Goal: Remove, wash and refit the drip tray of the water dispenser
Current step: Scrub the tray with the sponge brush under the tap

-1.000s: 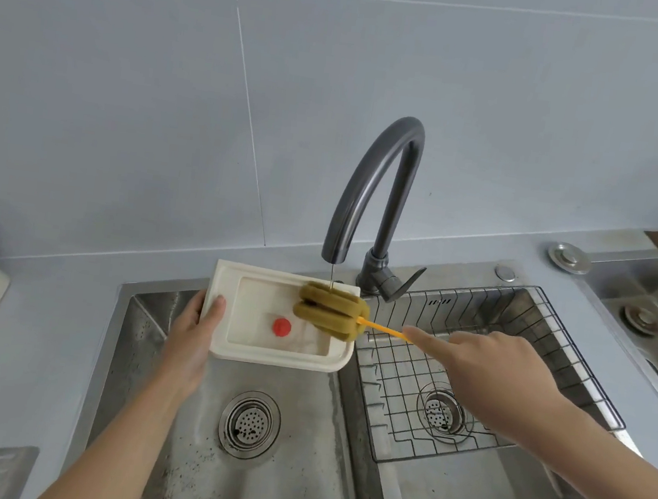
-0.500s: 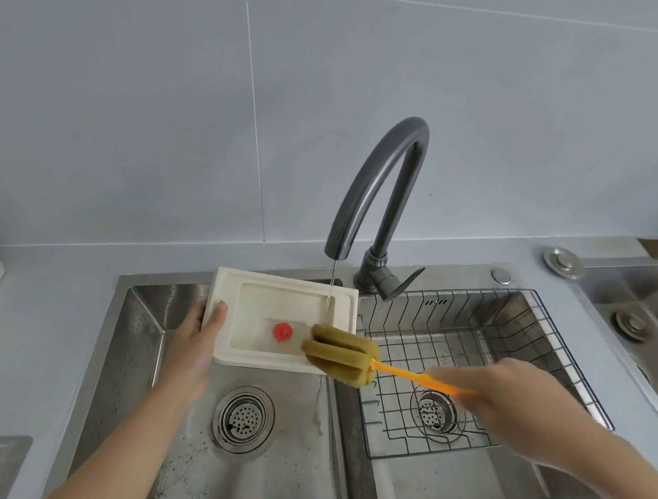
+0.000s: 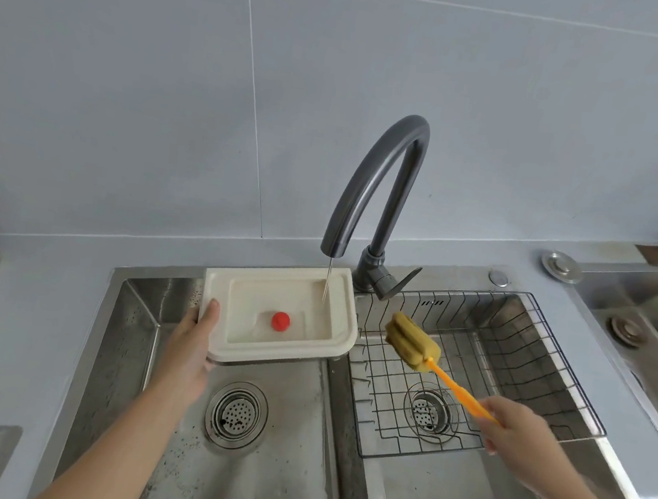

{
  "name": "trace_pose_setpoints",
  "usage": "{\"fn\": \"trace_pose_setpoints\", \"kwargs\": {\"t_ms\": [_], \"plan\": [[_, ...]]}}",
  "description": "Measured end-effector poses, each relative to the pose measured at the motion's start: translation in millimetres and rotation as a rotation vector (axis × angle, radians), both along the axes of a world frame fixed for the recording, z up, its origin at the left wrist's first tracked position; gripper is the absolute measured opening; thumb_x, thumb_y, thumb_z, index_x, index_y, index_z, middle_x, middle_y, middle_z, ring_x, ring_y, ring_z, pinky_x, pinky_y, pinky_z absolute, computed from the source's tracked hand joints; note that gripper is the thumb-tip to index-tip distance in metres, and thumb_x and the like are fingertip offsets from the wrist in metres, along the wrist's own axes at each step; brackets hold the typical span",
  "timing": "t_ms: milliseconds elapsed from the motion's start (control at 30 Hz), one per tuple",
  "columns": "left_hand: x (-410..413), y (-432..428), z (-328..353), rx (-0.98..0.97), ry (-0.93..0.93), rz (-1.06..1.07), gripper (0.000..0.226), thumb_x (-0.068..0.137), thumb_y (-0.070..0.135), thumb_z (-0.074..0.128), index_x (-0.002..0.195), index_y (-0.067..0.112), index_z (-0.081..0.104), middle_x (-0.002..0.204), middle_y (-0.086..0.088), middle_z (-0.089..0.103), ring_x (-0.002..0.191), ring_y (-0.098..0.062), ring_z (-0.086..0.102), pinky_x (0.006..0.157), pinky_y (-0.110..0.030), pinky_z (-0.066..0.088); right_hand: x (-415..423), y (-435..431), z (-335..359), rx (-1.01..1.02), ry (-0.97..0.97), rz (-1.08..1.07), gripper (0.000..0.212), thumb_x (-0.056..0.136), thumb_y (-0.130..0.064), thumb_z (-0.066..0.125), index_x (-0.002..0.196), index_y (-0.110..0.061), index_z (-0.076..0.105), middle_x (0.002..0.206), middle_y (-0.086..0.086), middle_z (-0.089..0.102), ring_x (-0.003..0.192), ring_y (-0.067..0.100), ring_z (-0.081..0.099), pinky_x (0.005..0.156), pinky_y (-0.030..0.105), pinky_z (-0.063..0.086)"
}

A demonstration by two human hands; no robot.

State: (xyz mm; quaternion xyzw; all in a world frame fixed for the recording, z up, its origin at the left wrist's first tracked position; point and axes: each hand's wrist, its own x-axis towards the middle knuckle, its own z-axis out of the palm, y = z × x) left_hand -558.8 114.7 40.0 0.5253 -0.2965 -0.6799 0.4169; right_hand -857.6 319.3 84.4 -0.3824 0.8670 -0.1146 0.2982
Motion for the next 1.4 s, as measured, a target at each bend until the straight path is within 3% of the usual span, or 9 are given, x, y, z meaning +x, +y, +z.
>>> {"fn": "trace_pose_setpoints", "kwargs": {"t_ms": [100,300,433,600,700,833,1000,1167,1400], "plan": [[-2.0,1.1,3.3,0.002,0.021,0.002,0.028,0.092,0.028,0.046,0.118,0.016,0.050,0.094,0.000,0.064,0.082,-0.017,0.060,0.070,-0.035,0.047,14.5,-13.9,-42.3,0.047,-0.039,-0.080,0.017,0.091,-0.010,0.043,0.095,-0.006,0.060,0.061,0.000,0.055,0.055,0.015,0.049,0.050,0.026,0.037],[-3.4,3.7,8.3,0.006,0.035,0.000,0.029,0.093,0.027,0.045,0.118,0.015,0.051,0.095,-0.003,0.064,0.083,-0.020,0.061,0.070,-0.038,0.048,52.6,-38.7,-94.1,0.045,0.005,-0.091,0.023,0.094,-0.009,0.032,0.108,-0.007,0.051,0.079,0.005,0.056,0.067,0.022,0.052,0.056,0.030,0.040],[-4.7,5.3,8.5,0.015,0.031,0.000,0.026,0.092,0.027,0.046,0.115,0.016,0.052,0.093,-0.002,0.065,0.079,-0.018,0.062,0.056,-0.029,0.055,61.7,-40.2,-112.3,0.114,0.106,0.004,0.022,0.093,-0.009,0.032,0.109,-0.010,0.047,0.083,0.002,0.058,0.074,0.021,0.053,0.068,0.030,0.041],[-7.1,6.9,7.7,0.045,0.044,0.027,0.022,0.092,0.026,0.047,0.111,0.017,0.054,0.089,-0.001,0.065,0.075,-0.016,0.062,0.043,-0.021,0.052,48.0,-49.6,-107.1,0.230,0.180,0.151,0.032,0.090,-0.022,0.041,0.120,-0.015,0.047,0.117,0.003,0.057,0.112,0.022,0.048,0.093,0.036,0.037],[-7.4,7.4,7.9,0.046,0.040,0.020,0.023,0.092,0.027,0.047,0.111,0.017,0.053,0.091,-0.002,0.065,0.078,-0.018,0.061,0.043,-0.021,0.053,31.9,-76.9,-80.8,0.021,0.038,0.075,0.057,0.089,-0.028,0.053,0.138,-0.009,0.030,0.140,0.010,0.043,0.130,0.025,0.037,0.107,0.039,0.034],[-6.8,8.7,9.1,0.037,0.028,0.028,0.022,0.091,0.027,0.047,0.109,0.016,0.055,0.089,-0.001,0.065,0.076,-0.017,0.061,0.039,-0.019,0.049,20.0,-125.5,-39.0,-0.296,-0.366,-0.067,0.074,0.086,-0.021,0.058,0.145,-0.015,0.014,0.153,0.010,0.024,0.140,0.026,0.024,0.112,0.044,0.025],[-2.1,7.9,9.2,0.047,0.041,0.037,0.022,0.091,0.027,0.047,0.109,0.016,0.054,0.092,-0.002,0.066,0.080,-0.017,0.062,0.043,-0.021,0.052,14.4,-161.0,-26.8,-0.385,-0.715,-0.220,0.078,0.087,-0.021,0.053,0.146,-0.017,0.002,0.156,0.009,0.012,0.142,0.026,0.013,0.114,0.045,0.013],[1.1,5.4,8.5,0.040,0.031,0.014,0.021,0.091,0.029,0.047,0.107,0.017,0.054,0.095,-0.001,0.065,0.081,-0.016,0.063,0.049,-0.024,0.055,24.0,-170.3,-31.8,-0.388,-0.784,-0.282,0.095,0.085,-0.021,0.057,0.143,-0.019,-0.018,0.157,0.009,-0.004,0.143,0.029,0.003,0.114,0.049,0.007],[0.8,6.3,11.0,0.035,0.015,0.011,0.027,0.090,0.029,0.049,0.112,0.014,0.052,0.096,-0.003,0.064,0.083,-0.019,0.061,0.069,-0.036,0.049,26.6,-184.2,-19.4,-0.381,-0.708,-0.248,0.095,0.085,-0.019,0.060,0.142,-0.011,-0.016,0.153,0.019,0.008,0.136,0.030,0.020,0.110,0.045,0.020]]}}
